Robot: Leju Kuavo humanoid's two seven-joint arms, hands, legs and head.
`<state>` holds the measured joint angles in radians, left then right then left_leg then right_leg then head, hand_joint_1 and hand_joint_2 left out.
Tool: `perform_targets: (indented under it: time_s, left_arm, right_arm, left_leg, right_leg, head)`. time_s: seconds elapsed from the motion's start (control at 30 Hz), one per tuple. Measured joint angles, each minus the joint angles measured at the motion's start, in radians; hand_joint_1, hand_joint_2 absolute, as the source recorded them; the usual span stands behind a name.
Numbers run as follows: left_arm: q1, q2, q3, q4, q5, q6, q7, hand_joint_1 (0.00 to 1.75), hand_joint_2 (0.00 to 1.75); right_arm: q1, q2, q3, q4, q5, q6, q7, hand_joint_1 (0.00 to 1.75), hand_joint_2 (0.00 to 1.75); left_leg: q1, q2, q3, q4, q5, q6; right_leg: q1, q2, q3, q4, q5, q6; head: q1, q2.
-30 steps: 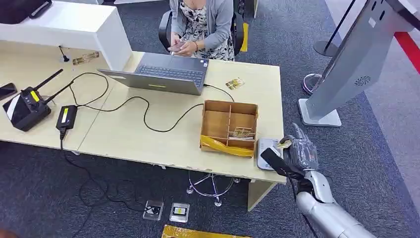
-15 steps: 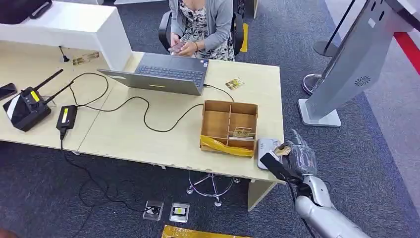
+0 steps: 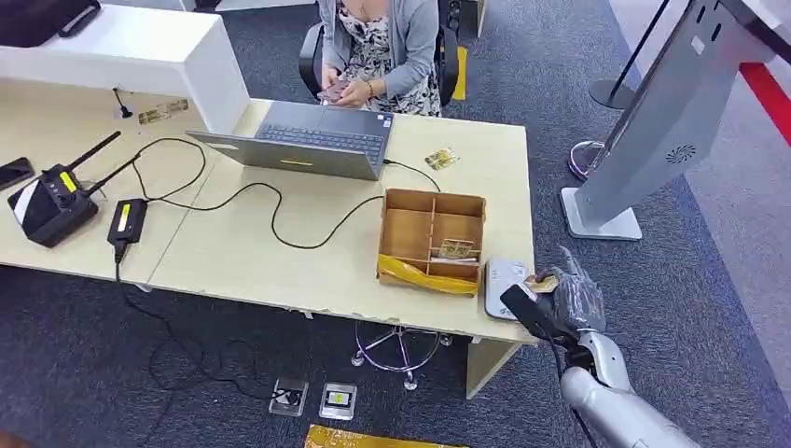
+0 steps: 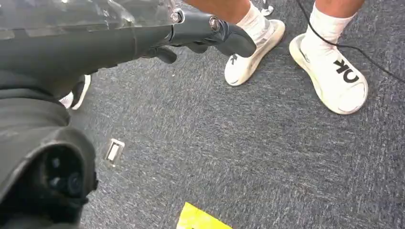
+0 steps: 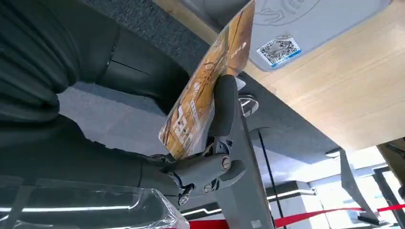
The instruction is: Pass the card to the sensor for recognition and then transmit it.
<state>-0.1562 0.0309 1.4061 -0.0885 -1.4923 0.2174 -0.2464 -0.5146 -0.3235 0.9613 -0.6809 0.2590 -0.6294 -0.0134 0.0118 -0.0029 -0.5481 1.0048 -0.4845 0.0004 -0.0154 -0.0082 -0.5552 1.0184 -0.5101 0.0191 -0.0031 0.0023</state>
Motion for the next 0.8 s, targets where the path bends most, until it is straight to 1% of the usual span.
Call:
perform_targets:
  time_s: [0.2, 0.33, 0.4, 0.53, 0.6, 0.67, 0.8]
  left_arm:
    - [0.0, 0.0, 0.0, 0.0, -0.016, -0.006, 0.0, 0.0, 0.0]
    - [0.0, 0.0, 0.0, 0.0, -0.026, -0.007, 0.0, 0.0, 0.0]
    - [0.0, 0.0, 0.0, 0.0, -0.027, -0.006, -0.01, 0.0, 0.0]
    - [0.0, -0.001, 0.0, 0.0, -0.038, -0.016, -0.065, 0.0, 0.0]
    - [-0.001, -0.002, 0.0, 0.0, -0.045, -0.021, -0.08, 0.0, 0.0]
    - [0.0, -0.003, 0.0, 0.0, -0.058, -0.026, -0.086, 0.0, 0.0]
    - [0.0, -0.005, -0.002, 0.0, -0.074, -0.04, -0.08, 0.0, 0.0]
  right_arm:
    - [-0.02, 0.001, 0.001, 0.004, 0.02, -0.027, 0.01, 1.75, 1.75]
    - [-0.058, 0.003, 0.008, 0.004, 0.048, -0.026, 0.05, 1.75, 1.75]
    - [-0.081, 0.005, 0.014, 0.004, 0.063, -0.024, 0.066, 1.75, 1.75]
    - [-0.139, 0.009, 0.018, 0.004, 0.104, -0.026, 0.074, 1.75, 1.75]
    - [-0.172, 0.01, 0.019, 0.004, 0.12, -0.024, 0.077, 1.75, 1.75]
    - [-0.209, 0.016, 0.022, 0.004, 0.139, -0.016, 0.088, 1.75, 1.75]
    - [-0.294, 0.029, 0.025, 0.004, 0.206, 0.03, 0.13, 1.75, 1.75]
  left_leg:
    - [0.0, 0.001, 0.0, 0.0, 0.0, 0.0]
    - [0.0, 0.001, -0.001, 0.0, 0.001, 0.0]
    - [0.0, 0.001, -0.001, 0.0, 0.001, 0.0]
    - [0.0, 0.001, -0.003, 0.0, 0.001, 0.0]
    - [0.0, 0.001, -0.003, 0.0, 0.001, 0.0]
    - [0.0, 0.001, -0.004, 0.0, 0.001, 0.0]
    - [0.0, 0.0, -0.003, 0.0, 0.001, 0.0]
  right_leg:
    - [0.0, 0.001, 0.0, 0.0, 0.001, 0.0]
    - [0.0, 0.0, 0.0, 0.0, 0.001, 0.0]
    - [0.0, 0.0, 0.0, 0.0, 0.001, 0.0]
    - [0.0, 0.0, -0.002, 0.001, 0.001, 0.0]
    - [0.0, 0.0, -0.002, 0.001, 0.001, 0.0]
    - [0.0, 0.0, -0.003, 0.001, 0.001, 0.0]
    - [0.0, 0.0, -0.002, 0.001, 0.001, 0.0]
  head:
    - [0.0, 0.0]
    - [0.0, 0.0]
    - [0.0, 0.0]
    - [0.0, 0.0]
    - [0.0, 0.0]
    - [0.0, 0.0]
    - [0.0, 0.0]
